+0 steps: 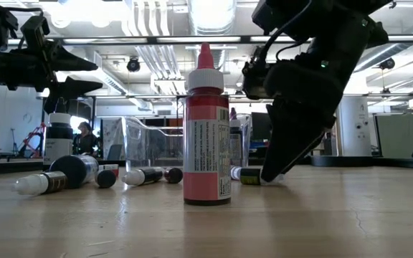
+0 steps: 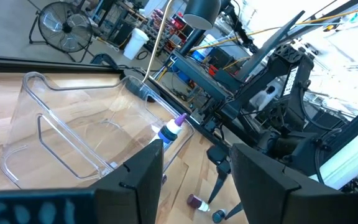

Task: Pick & Place food coloring
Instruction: Put the small green food coloring bottle into the transparent bin, then put the small red food coloring bottle into the transparent bin

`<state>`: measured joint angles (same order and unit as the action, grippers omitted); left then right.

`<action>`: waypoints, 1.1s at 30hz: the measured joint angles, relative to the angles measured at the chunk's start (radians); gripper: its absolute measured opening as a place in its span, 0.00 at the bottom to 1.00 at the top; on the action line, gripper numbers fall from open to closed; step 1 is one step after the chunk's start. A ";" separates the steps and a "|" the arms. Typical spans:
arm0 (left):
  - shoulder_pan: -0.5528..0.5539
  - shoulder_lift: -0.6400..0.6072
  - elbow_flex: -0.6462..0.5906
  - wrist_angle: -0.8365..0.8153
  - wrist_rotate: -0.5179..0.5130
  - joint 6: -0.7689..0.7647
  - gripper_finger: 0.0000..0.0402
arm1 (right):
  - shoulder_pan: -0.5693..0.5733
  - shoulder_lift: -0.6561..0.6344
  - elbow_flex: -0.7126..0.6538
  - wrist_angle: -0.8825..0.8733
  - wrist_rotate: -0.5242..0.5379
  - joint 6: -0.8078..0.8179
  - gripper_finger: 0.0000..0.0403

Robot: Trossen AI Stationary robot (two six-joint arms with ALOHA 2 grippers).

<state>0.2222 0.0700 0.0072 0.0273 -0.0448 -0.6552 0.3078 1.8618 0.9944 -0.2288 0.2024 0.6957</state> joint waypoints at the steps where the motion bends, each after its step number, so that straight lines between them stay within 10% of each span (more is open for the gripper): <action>1: 0.000 0.000 0.000 0.000 0.000 0.000 0.40 | 0.000 0.000 -0.001 0.000 0.003 0.000 0.47; 33: 0.000 0.000 0.000 0.000 0.000 0.000 0.40 | -0.045 0.005 0.115 -0.113 -0.051 0.005 0.02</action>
<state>0.2221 0.0700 0.0074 0.0273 -0.0446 -0.6552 0.2628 1.8668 1.1090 -0.3414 0.1510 0.7012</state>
